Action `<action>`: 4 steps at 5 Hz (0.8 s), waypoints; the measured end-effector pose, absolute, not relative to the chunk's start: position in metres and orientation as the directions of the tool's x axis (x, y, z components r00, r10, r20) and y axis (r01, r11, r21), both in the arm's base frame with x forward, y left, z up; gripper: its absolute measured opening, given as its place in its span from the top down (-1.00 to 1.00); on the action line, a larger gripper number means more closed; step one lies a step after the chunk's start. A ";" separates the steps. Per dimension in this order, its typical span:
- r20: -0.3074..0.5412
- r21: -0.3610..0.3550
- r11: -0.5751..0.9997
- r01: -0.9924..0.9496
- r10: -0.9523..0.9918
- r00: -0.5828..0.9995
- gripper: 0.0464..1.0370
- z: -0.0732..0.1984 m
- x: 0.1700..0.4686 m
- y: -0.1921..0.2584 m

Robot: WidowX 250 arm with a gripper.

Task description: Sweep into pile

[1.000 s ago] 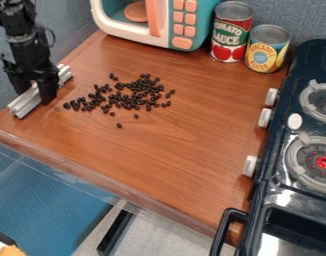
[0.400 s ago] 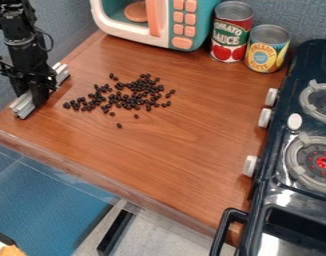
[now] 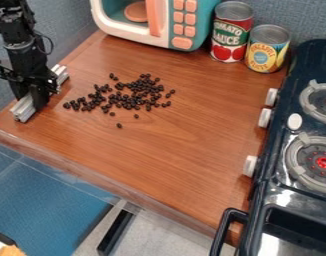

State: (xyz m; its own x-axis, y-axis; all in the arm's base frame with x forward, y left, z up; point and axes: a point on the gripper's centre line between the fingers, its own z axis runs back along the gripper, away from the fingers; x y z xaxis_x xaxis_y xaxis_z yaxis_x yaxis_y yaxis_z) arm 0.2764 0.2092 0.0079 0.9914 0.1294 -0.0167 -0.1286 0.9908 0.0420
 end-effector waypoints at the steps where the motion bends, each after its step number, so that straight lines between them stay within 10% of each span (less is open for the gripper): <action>1: -0.018 0.004 0.991 -0.136 0.136 0.991 0.32 0.008 0.271 0.198; 4: 0.003 -0.037 0.973 -0.229 0.229 0.973 0.32 0.008 0.280 0.177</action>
